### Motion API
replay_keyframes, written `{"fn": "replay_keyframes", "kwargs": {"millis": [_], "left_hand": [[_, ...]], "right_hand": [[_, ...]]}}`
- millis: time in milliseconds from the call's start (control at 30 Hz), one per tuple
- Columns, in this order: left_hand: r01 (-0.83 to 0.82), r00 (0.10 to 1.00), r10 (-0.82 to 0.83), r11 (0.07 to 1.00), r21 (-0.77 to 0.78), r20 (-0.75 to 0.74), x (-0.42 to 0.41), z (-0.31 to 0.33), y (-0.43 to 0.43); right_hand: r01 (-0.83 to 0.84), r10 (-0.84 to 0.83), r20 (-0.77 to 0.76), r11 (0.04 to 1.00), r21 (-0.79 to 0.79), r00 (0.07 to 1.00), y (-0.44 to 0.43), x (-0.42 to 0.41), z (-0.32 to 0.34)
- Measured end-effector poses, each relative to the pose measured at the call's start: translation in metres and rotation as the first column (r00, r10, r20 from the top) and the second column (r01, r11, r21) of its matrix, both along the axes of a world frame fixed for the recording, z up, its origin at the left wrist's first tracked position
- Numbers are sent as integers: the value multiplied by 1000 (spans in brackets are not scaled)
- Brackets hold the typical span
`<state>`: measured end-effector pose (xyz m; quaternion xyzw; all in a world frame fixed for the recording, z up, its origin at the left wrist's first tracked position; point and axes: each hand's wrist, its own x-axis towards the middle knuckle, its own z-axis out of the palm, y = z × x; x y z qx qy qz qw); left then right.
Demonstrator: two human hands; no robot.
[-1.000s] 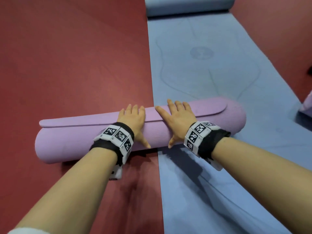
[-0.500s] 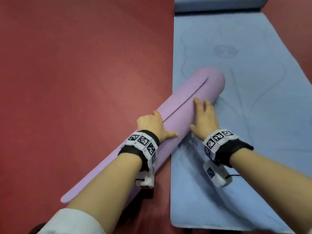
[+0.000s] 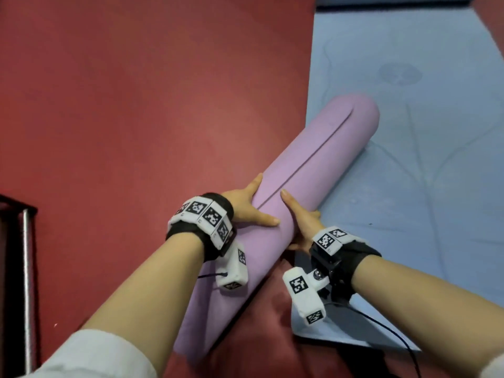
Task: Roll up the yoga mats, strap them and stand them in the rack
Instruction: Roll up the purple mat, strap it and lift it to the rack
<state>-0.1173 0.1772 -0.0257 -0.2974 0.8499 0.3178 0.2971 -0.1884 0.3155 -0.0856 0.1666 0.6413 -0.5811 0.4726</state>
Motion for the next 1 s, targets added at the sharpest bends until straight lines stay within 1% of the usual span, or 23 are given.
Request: {"fn": "replay_keyframes", "kwargs": {"millis": [67, 133, 167, 200, 267, 333, 400, 433, 467, 533, 567, 633, 667, 733, 767, 800, 833, 900, 933, 1000], "left_hand": [[-44, 998, 41, 997, 58, 50, 11, 14, -5], [-121, 988, 104, 981, 149, 115, 35, 27, -14], [-138, 982, 110, 973, 187, 153, 39, 31, -18], [-173, 975, 137, 962, 211, 178, 53, 37, -22], [-252, 961, 210, 931, 263, 180, 85, 45, -24], [-369, 929, 347, 874, 316, 128, 117, 41, -21], [-485, 863, 504, 807, 337, 34, 141, 21, -12], [-545, 814, 581, 773, 325, -16, 152, 8, -7], [-582, 779, 624, 758, 293, -67, 155, -6, -1], [-631, 715, 676, 734, 251, -179, 163, -25, 10], [-632, 698, 682, 730, 262, -218, 163, -30, 15], [-631, 674, 709, 698, 340, -206, 162, -39, 21], [-631, 658, 731, 667, 397, -181, 160, -39, 23], [-642, 586, 798, 563, 521, -140, 150, -40, 29], [-630, 568, 810, 543, 556, -147, 146, -42, 29], [-622, 577, 802, 553, 554, -153, 143, -40, 30], [-630, 559, 814, 542, 556, -159, 143, -40, 28], [-669, 493, 862, 463, 581, -119, 148, -36, 22], [-701, 444, 892, 407, 585, -87, 156, -36, 16], [-758, 378, 924, 339, 558, -48, 171, -36, 5]], "right_hand": [[-83, 83, -37, 996, 13, 996, -2, 5, 5], [-197, 198, -68, 980, 24, 978, -7, 17, 10], [-228, 231, -90, 973, 39, 969, -6, 15, 7], [-298, 302, -114, 953, 57, 946, -8, 19, 8], [-453, 467, -167, 884, 116, 868, -14, 31, 17], [-580, 605, -214, 796, 174, 767, -22, 40, 22], [-654, 701, -200, 712, 256, 684, -31, 47, 23], [-687, 744, -186, 666, 291, 642, -37, 50, 23], [-706, 773, -169, 629, 325, 611, -39, 52, 28], [-756, 849, -131, 518, 401, 512, -51, 59, 41], [-765, 860, -138, 501, 405, 490, -57, 57, 48], [-748, 828, -176, 558, 358, 533, -71, 51, 59], [-736, 814, -184, 578, 353, 551, -80, 47, 61], [-689, 777, -188, 623, 370, 601, -91, 41, 58], [-665, 762, -201, 640, 385, 616, -94, 41, 58], [-636, 752, -228, 650, 417, 619, -94, 41, 57], [-613, 753, -259, 649, 451, 606, -95, 42, 56], [-613, 766, -300, 637, 467, 568, -100, 41, 56], [-632, 784, -308, 618, 467, 539, -105, 48, 55], [-676, 827, -317, 563, 476, 464, -114, 65, 56]]}}
